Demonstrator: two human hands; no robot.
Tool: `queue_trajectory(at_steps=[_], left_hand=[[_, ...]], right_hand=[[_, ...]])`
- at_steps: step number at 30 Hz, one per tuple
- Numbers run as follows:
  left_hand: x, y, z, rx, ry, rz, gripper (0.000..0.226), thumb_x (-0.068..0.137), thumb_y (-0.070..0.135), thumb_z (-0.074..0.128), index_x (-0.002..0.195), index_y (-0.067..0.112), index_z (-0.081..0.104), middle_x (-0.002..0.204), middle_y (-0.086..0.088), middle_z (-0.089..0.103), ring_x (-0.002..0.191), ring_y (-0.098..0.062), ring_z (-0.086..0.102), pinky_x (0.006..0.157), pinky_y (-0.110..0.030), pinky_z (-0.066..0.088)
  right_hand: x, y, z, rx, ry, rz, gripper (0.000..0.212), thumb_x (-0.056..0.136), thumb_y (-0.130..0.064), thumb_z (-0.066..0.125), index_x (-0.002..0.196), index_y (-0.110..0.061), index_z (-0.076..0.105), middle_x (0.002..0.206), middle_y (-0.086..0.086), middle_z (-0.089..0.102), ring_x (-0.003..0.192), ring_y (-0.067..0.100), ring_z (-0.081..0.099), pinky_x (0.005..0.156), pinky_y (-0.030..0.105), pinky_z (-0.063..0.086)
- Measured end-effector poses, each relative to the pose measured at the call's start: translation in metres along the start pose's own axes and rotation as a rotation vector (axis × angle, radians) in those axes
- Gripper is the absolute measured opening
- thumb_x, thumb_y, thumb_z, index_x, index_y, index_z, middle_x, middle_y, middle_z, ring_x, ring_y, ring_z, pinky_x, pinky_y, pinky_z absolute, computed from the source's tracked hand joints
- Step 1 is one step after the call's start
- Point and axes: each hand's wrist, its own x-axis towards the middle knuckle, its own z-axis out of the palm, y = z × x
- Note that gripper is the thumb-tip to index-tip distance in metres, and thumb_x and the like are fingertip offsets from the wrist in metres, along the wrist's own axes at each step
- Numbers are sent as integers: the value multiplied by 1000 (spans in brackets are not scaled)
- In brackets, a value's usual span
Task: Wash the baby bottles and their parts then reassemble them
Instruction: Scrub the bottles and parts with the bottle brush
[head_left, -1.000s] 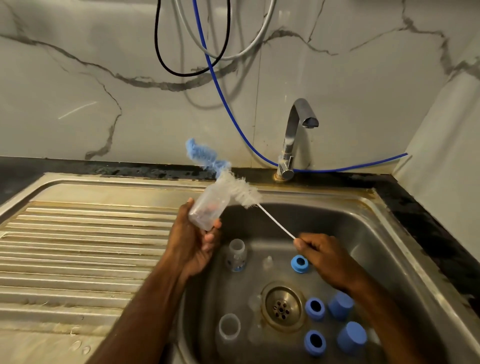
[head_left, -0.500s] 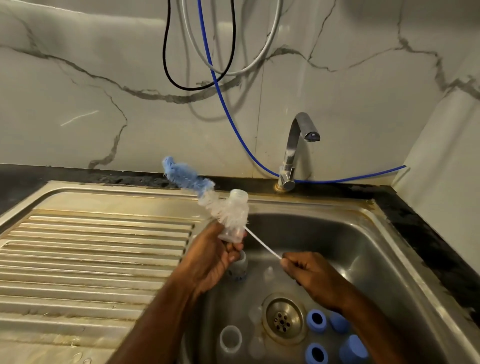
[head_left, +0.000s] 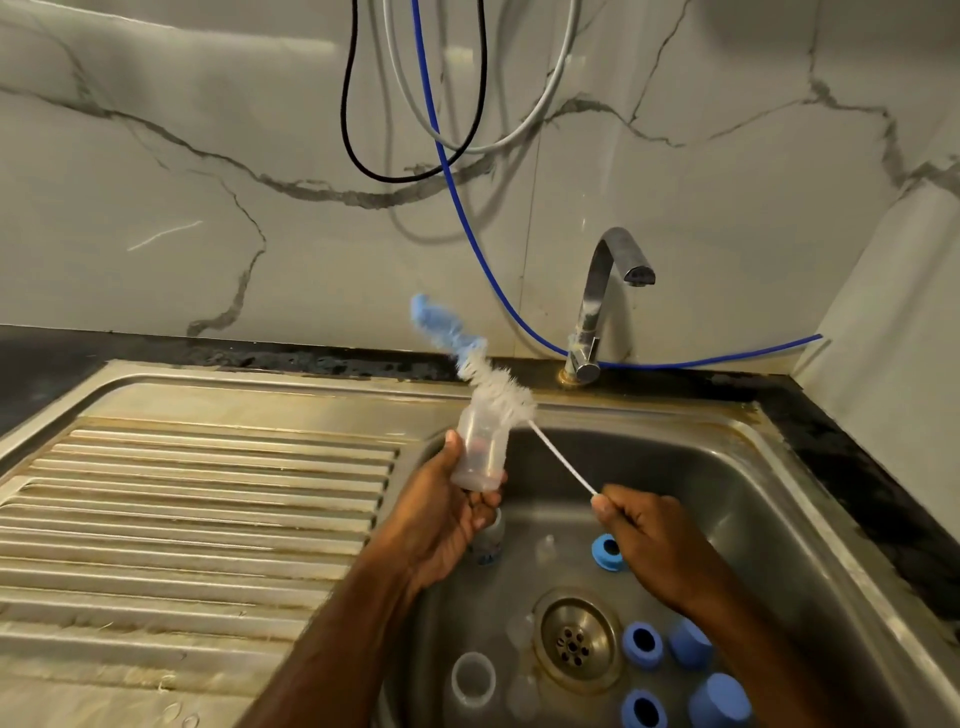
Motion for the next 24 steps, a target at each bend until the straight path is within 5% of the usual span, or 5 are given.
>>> queue_trajectory(at_steps=[5, 9, 13, 18, 24], left_hand=[[3, 7, -6, -20, 6, 45, 37, 107, 33, 40, 129, 8, 57, 97, -20, 66, 67, -19, 55, 48, -22, 49], [0, 3, -1, 15, -11, 14, 43, 106, 43, 39, 125, 9, 58, 91, -19, 66, 68, -20, 58, 51, -24, 50], [3, 2, -4, 0, -33, 26, 42, 106, 37, 39, 125, 3, 55, 86, -17, 62, 66, -20, 54, 48, -23, 48], [2, -1, -1, 32, -37, -1, 44, 107, 43, 36, 123, 9, 57, 86, -18, 65, 64, -19, 56, 48, -24, 46], [4, 2, -6, 25, -44, 47, 35, 107, 32, 40, 123, 5, 57, 91, -17, 60, 66, -18, 54, 47, -23, 46]], right_hand=[[-2, -1, 1, -1, -207, -6, 36, 103, -41, 46, 71, -29, 57, 64, -2, 57, 57, 10, 52, 63, 38, 49], [0, -2, 1, -4, -54, -4, 40, 102, -41, 45, 69, -20, 55, 63, 9, 57, 55, 17, 54, 63, 48, 51], [-1, -4, -1, 35, -267, -3, 40, 104, -37, 47, 65, -29, 56, 62, -3, 55, 57, 7, 50, 64, 34, 48], [-1, -5, -1, 19, -83, 22, 39, 103, -37, 47, 72, -16, 59, 66, 11, 59, 55, 9, 52, 65, 45, 50], [-1, -4, -10, 71, -241, 47, 41, 104, -36, 48, 67, -21, 59, 62, -1, 56, 58, 10, 51, 65, 42, 48]])
